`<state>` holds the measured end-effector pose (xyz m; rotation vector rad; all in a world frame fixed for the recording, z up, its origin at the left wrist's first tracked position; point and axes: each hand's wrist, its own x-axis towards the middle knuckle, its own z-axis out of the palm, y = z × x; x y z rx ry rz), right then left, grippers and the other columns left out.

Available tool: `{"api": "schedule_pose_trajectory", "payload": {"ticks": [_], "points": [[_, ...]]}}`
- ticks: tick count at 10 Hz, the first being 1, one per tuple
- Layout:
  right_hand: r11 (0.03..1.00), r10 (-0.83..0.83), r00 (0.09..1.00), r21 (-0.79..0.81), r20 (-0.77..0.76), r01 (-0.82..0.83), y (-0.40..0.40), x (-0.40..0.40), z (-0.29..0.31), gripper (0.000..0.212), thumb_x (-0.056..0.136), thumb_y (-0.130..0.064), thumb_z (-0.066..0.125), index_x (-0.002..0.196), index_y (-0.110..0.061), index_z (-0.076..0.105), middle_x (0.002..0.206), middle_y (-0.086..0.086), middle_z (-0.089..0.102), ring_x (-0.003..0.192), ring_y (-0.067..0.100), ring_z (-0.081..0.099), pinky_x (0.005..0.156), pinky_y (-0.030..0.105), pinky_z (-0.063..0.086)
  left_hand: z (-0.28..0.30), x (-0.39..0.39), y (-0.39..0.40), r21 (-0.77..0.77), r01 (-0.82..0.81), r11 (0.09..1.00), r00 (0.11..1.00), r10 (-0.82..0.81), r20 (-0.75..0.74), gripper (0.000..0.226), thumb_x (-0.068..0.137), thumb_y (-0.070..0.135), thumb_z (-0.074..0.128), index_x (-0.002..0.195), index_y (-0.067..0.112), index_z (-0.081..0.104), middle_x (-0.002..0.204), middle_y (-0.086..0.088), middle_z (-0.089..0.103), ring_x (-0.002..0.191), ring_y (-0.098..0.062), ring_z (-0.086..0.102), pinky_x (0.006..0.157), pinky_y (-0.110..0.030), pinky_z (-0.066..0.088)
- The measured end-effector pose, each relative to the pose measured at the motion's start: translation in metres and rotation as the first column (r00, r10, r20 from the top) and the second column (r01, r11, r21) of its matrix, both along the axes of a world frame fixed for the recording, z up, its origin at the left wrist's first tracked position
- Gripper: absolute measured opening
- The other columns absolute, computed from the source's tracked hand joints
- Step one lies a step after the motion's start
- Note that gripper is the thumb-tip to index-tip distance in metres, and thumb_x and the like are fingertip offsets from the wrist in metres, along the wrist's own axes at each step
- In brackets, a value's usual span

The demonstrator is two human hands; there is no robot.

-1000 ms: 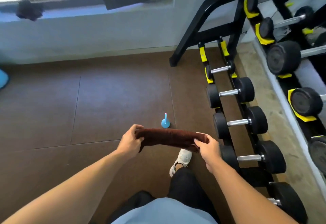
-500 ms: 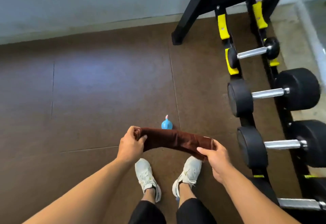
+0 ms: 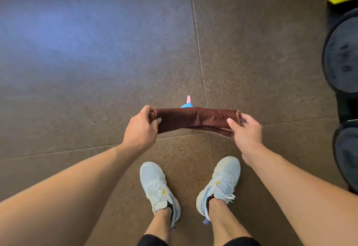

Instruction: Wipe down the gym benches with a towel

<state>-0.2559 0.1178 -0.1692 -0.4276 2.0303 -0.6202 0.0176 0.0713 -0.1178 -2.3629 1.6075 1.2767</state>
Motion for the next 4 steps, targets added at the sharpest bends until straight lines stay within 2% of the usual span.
{"api": "schedule_pose_trajectory", "payload": {"ticks": [1, 2, 3, 4], "points": [[1.000, -0.012, 0.999, -0.030, -0.030, 0.011, -0.003, 0.002, -0.018, 0.022, 0.092, -0.017, 0.078, 0.111, -0.028, 0.072, 0.100, -0.009, 0.079, 0.097, 0.015, 0.076, 0.101, 0.045, 0.058, -0.014, 0.004, -0.009, -0.033, -0.007, 0.999, 1.000, 0.007, 0.012, 0.015, 0.096, 0.024, 0.063, 0.109, 0.017, 0.060, 0.106, -0.014, 0.072, 0.103, -0.036, 0.063, 0.074, -0.032, 0.035], [0.999, -0.021, 0.999, -0.046, -0.043, 0.019, -0.009, 0.006, -0.024, 0.027, 0.088, -0.029, 0.079, 0.114, -0.027, 0.073, 0.102, -0.010, 0.079, 0.098, 0.014, 0.076, 0.100, 0.047, 0.059, -0.019, 0.007, -0.015, -0.043, 0.007, 0.999, 1.000, -0.006, 0.029, 0.018, 0.097, 0.025, 0.063, 0.113, 0.018, 0.060, 0.109, -0.014, 0.072, 0.106, -0.036, 0.064, 0.078, -0.035, 0.041], [0.999, -0.045, 0.999, -0.025, 0.008, 0.045, -0.014, 0.013, -0.021, 0.040, 0.083, -0.043, 0.076, 0.120, -0.027, 0.072, 0.100, -0.014, 0.078, 0.099, 0.015, 0.076, 0.097, 0.049, 0.060, -0.023, 0.013, -0.018, -0.011, 0.035, 0.999, 0.998, -0.035, 0.043, 0.032, 0.096, 0.029, 0.064, 0.126, 0.022, 0.058, 0.120, -0.011, 0.071, 0.113, -0.033, 0.064, 0.093, -0.039, 0.049], [0.997, -0.051, 0.999, 0.056, -0.010, 0.051, -0.010, 0.011, -0.016, 0.039, 0.095, -0.029, 0.073, 0.133, -0.025, 0.067, 0.107, -0.014, 0.072, 0.108, 0.019, 0.073, 0.103, 0.049, 0.057, -0.024, 0.021, -0.018, 0.002, -0.015, 1.000, 0.999, 0.015, 0.034, 0.050, 0.095, 0.030, 0.067, 0.141, 0.020, 0.051, 0.138, -0.006, 0.063, 0.123, -0.027, 0.062, 0.106, -0.042, 0.047]]}}
